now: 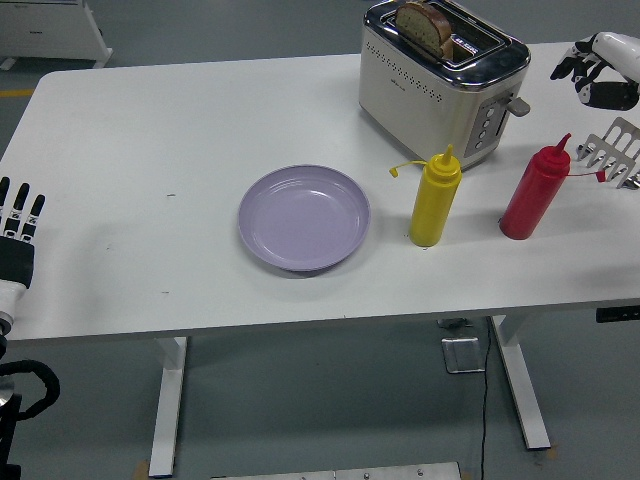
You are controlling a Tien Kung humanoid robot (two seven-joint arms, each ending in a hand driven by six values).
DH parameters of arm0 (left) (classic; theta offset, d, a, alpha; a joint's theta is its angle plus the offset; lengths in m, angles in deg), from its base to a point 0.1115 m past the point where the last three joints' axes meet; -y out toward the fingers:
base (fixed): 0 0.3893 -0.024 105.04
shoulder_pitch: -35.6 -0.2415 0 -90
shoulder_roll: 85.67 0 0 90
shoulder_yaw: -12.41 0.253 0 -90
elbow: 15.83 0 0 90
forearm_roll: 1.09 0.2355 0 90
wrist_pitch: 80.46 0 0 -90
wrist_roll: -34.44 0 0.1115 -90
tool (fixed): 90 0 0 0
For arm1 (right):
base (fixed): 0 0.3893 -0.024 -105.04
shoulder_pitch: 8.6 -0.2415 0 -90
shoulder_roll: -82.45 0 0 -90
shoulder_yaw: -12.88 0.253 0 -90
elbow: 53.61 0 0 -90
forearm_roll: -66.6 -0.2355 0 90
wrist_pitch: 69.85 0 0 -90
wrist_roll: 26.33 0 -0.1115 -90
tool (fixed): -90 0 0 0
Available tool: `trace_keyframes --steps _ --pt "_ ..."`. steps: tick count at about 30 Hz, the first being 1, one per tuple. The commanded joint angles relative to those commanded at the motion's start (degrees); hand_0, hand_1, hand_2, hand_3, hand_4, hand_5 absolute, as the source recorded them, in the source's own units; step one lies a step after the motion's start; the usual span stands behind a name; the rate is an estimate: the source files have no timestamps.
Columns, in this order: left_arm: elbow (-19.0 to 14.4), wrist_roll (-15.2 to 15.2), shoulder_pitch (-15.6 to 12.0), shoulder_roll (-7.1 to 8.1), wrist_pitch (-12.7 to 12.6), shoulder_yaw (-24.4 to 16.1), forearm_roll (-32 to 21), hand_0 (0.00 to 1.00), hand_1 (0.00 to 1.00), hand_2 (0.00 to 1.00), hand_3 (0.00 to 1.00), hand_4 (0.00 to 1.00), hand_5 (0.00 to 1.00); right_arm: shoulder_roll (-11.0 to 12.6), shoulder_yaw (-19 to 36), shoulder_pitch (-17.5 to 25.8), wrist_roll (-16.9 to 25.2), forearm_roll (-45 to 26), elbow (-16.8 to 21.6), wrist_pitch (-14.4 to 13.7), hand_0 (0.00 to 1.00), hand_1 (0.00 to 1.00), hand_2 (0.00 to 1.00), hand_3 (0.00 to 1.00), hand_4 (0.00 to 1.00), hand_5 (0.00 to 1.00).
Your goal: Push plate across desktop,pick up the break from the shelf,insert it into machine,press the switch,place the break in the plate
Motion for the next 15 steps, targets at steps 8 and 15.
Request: trace_keyframes --steps 8,15 --pt "0.15 -0.02 0.27 -0.13 0.01 -0.40 0.05 0.862 0.866 0.927 0.845 0.593 0.998 -0.88 -1.75 -1.51 -0.62 1.13 0.18 0.45 0.585 0.590 0.607 0.547 0.002 0.002" --pt "0.22 -0.03 0.50 -0.16 0.02 -0.53 0.07 0.863 0.866 0.926 0.847 0.594 0.998 -1.15 -3.04 -2.15 -1.41 1.73 0.51 1.38 0.589 0.586 0.600 0.541 0.002 0.002"
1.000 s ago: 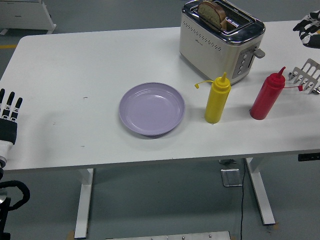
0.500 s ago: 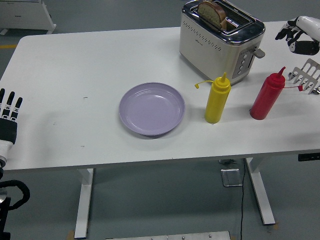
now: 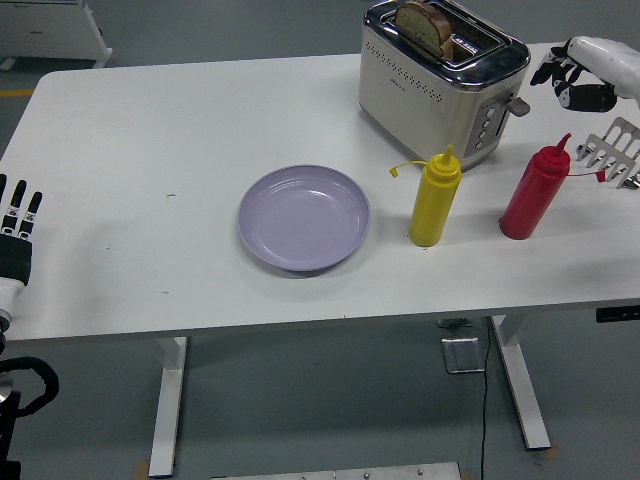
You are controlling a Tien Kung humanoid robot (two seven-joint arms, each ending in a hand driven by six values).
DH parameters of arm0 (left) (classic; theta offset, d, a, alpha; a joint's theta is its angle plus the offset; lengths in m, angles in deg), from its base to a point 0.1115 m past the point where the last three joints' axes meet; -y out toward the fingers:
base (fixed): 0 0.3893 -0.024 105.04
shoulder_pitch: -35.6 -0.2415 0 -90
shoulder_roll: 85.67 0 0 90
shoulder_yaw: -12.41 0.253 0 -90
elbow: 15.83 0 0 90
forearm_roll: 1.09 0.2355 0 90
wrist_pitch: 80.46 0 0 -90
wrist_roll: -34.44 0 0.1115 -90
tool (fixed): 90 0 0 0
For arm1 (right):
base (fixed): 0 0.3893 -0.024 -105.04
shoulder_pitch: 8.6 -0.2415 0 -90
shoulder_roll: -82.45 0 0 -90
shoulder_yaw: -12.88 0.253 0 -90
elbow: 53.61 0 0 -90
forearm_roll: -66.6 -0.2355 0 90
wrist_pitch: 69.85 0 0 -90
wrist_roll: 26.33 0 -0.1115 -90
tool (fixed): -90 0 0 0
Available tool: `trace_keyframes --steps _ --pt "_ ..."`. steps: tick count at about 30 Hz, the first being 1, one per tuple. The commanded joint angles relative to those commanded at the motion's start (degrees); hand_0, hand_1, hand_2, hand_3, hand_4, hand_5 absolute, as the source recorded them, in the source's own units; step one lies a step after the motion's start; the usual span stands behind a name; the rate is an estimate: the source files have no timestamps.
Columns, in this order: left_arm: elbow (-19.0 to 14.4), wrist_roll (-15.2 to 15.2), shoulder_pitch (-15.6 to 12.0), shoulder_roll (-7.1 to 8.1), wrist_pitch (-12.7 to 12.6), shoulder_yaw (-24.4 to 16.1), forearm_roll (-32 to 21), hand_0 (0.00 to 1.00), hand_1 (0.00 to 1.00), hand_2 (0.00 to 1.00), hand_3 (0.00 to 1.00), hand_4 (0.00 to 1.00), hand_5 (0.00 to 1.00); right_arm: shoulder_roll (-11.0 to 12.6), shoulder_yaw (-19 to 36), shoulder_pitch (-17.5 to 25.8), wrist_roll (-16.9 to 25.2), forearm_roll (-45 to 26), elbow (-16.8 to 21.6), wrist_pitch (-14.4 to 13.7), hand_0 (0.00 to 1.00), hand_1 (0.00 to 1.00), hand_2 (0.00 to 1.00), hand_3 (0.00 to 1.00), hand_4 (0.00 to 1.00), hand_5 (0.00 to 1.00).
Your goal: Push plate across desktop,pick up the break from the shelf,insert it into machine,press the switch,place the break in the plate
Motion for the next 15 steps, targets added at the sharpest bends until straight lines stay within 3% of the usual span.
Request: trace_keyframes --steps 15 --pt "0.17 -0.03 0.09 -0.08 0.01 -0.15 0.01 0.863 0.866 0.926 0.847 0.593 0.998 -1.51 -3.02 -1.44 -1.10 0.85 -1.41 1.50 0.592 0.586 0.595 0.537 0.002 0.002"
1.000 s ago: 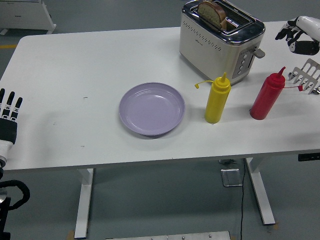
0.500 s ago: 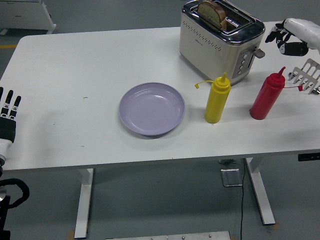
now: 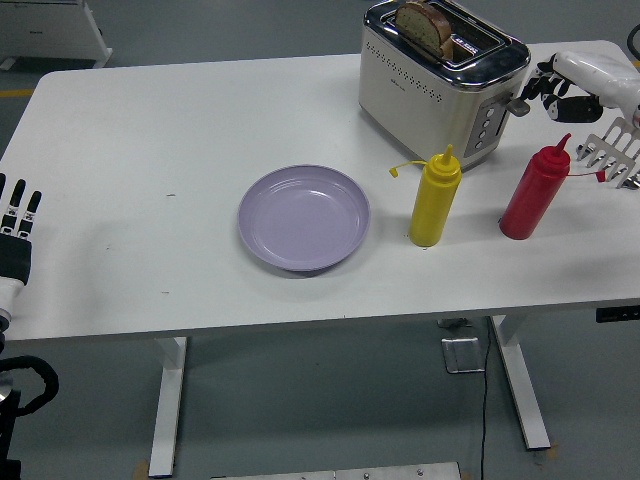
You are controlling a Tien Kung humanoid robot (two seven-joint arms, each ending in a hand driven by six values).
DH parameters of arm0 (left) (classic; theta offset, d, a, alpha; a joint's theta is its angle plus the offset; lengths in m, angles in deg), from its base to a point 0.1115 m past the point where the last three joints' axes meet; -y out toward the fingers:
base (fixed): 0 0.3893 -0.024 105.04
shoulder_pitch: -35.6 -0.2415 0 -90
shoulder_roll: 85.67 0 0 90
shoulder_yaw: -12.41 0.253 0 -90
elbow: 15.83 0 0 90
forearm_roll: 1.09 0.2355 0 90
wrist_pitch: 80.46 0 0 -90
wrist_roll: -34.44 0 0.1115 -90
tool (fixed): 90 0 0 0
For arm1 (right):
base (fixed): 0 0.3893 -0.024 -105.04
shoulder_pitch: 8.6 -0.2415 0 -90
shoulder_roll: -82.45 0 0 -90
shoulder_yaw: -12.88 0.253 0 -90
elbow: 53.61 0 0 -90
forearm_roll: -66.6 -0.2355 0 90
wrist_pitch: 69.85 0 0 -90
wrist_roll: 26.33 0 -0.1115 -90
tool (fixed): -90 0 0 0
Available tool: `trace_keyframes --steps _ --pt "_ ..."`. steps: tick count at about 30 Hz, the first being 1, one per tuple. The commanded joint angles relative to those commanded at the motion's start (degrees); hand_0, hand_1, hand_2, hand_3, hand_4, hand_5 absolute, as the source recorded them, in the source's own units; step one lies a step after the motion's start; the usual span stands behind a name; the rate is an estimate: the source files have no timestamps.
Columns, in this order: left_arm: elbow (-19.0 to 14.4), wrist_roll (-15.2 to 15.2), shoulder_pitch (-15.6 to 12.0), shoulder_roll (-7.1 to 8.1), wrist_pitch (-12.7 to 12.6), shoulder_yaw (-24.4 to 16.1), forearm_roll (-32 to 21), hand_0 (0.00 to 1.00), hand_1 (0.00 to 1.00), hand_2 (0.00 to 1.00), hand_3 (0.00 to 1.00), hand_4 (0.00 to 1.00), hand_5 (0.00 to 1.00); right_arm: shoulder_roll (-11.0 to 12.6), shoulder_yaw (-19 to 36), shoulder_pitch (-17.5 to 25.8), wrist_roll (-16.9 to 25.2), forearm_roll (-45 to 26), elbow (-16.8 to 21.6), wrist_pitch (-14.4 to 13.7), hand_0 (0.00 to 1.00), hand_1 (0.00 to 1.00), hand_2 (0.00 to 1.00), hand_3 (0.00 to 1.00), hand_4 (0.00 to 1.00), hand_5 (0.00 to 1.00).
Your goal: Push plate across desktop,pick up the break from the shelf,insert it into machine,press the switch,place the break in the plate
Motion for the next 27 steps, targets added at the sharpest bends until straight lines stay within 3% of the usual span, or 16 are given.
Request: trace_keyframes --steps 27 --pt "0.14 -0.01 0.07 -0.05 -0.02 0.00 -0.01 0.855 0.863 0.921 0.845 0.593 0.998 -2.75 -4.84 -1.77 -1.85 0.27 -2.90 2.09 0.597 0.586 0.589 0.534 0.002 0.002"
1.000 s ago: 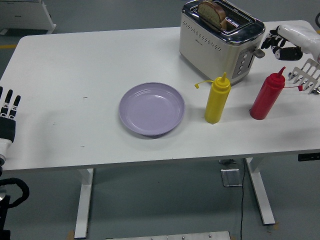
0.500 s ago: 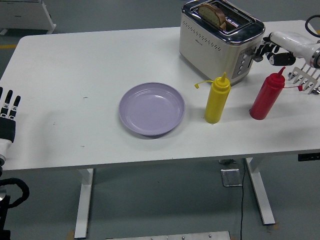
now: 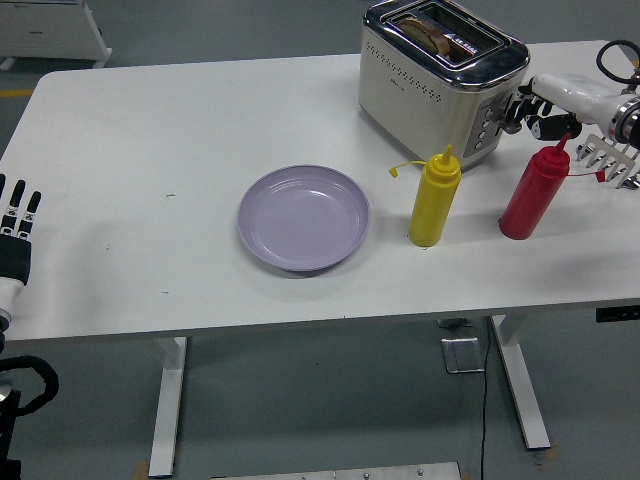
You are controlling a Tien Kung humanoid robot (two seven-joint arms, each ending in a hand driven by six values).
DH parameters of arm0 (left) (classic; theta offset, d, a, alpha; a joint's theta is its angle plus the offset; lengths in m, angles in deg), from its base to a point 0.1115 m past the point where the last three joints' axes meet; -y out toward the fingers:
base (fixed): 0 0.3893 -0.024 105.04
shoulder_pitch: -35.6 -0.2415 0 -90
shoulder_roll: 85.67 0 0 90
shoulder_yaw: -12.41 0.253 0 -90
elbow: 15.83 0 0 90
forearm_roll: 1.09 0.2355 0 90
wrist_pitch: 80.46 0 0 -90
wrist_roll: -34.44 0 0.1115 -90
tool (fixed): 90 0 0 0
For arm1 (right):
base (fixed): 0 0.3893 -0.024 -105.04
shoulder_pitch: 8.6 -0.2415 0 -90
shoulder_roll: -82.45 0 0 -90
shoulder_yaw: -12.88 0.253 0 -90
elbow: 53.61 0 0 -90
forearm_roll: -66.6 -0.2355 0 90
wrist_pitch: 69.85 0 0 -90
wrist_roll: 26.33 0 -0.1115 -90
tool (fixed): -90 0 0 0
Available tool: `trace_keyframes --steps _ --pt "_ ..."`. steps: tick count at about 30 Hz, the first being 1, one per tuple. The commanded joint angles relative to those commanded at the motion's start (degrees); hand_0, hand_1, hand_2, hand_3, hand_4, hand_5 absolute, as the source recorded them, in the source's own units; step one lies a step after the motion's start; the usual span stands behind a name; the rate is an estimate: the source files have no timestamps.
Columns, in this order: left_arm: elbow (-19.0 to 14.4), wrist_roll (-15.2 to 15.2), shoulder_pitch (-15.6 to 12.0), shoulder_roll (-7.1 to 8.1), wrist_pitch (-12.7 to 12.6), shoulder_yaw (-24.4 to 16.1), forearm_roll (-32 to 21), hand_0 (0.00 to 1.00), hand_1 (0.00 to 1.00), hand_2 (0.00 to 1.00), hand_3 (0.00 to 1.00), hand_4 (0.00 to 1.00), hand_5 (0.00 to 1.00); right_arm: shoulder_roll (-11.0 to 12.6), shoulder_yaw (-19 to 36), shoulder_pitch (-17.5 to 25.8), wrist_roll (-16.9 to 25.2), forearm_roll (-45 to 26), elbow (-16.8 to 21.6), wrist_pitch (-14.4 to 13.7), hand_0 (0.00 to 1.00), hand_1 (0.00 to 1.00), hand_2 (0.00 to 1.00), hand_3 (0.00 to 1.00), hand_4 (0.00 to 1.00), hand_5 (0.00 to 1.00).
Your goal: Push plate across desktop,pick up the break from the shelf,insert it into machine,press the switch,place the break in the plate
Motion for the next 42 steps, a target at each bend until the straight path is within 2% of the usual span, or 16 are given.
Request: trace_keyframes --steps 19,26,33,34,39,40,42 --pt "0.12 0.00 -0.15 -0.07 -0.02 0.24 -0.01 0.851 0.862 0.919 0.842 0.590 0.998 -1.01 -0.75 0.38 -0.03 0.06 -1.64 -0.02 0.597 0.586 0.590 0.535 0.002 0.002" --pt "0.12 -0.01 -0.20 -0.09 0.00 0.41 0.02 0.852 0.862 0.918 0.841 0.591 0.998 -0.15 3.60 1.55 -0.42 0.61 -0.92 0.11 0.598 0.587 0.590 0.535 0.002 0.002" --pt "0.10 0.03 -0.24 0.03 -0.03 0.17 0.08 0.855 0.862 0.919 0.842 0.593 0.998 2.31 11.85 3.84 -2.61 0.60 0.19 1.32 0.606 0.591 0.597 0.559 0.002 0.002" --pt "0.10 0.03 -0.24 0.03 -0.03 0.15 0.08 0.856 0.863 0.919 0.841 0.593 0.998 2.44 12.66 3.98 -2.77 0.58 0.23 1.40 0.623 0.597 0.609 0.626 0.164 0.079" --pt "0.16 0.03 -0.13 0.01 -0.02 0.16 0.09 0.856 0.863 0.919 0.841 0.593 0.998 2.95 18.45 5.10 -4.50 0.28 0.18 0.59 0.623 0.597 0.609 0.626 0.164 0.079" --pt "0.16 0.03 -0.10 0.01 -0.02 0.17 0.09 0.856 0.863 0.919 0.842 0.594 0.998 2.98 19.65 5.32 -4.81 -0.33 0.12 -0.14 0.662 0.650 0.684 0.855 0.257 0.114" --pt "0.17 0.03 -0.07 0.00 -0.01 0.17 0.09 0.856 0.863 0.919 0.842 0.594 0.998 3.01 21.68 5.62 -5.36 -1.95 -0.03 -1.60 0.662 0.650 0.684 0.855 0.257 0.114"
